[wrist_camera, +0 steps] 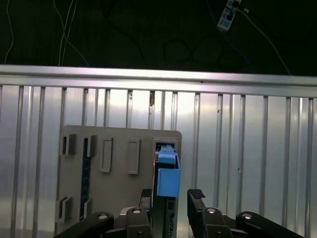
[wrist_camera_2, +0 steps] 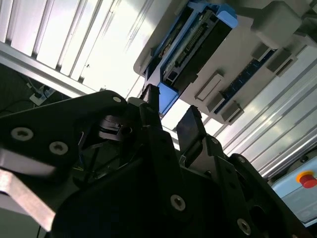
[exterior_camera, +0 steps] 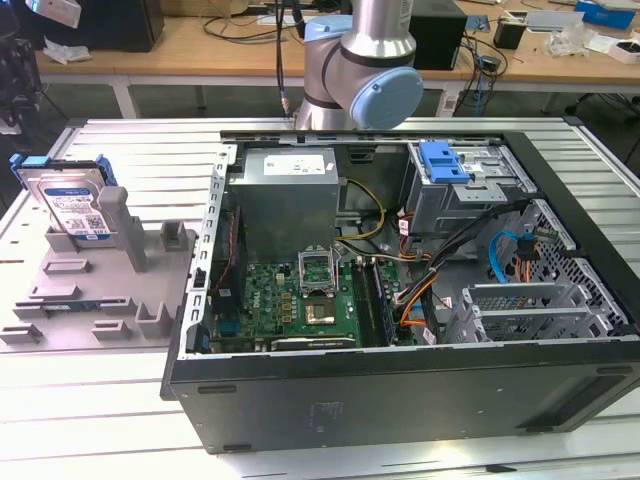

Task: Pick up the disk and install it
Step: 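Pick up the disk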

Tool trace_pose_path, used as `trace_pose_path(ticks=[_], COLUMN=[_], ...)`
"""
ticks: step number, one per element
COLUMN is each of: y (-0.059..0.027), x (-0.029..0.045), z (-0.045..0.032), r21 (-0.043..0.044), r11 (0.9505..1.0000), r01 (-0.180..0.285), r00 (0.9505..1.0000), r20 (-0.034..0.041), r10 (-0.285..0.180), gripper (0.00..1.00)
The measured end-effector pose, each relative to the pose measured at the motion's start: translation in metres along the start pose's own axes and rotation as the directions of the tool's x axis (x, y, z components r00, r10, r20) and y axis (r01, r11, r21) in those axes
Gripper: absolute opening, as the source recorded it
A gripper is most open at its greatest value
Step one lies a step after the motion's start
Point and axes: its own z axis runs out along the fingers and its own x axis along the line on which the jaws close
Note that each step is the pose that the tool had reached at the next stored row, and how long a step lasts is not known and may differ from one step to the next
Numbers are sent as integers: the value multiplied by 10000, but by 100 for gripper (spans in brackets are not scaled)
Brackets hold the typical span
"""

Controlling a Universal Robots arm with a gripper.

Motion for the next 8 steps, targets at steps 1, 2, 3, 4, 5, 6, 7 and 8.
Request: trace_pose_path(ticks=[1,2,3,4,5,6,7,8], y=[0,0,0,0,0,0,0,0], x=[1,3,7,14,18,22,24,25], z=[5,8,13,20,26,31,39,45], r21=[1,-1,-2,-2,-1,0,2,2], r11=[10000,10000,10000,10000,10000,10000,10000,10000], r01=[3,8,13,18,22,26,29,31], r00=[10000,10000,10000,10000,10000,10000,10000,10000], r20=[0,0,-1,-1,-1,-1,-1,-1], r10=[-3,-8,-13,-18,-22,-26,-29,-31], gripper=[42,42,42,42,42,42,42,42])
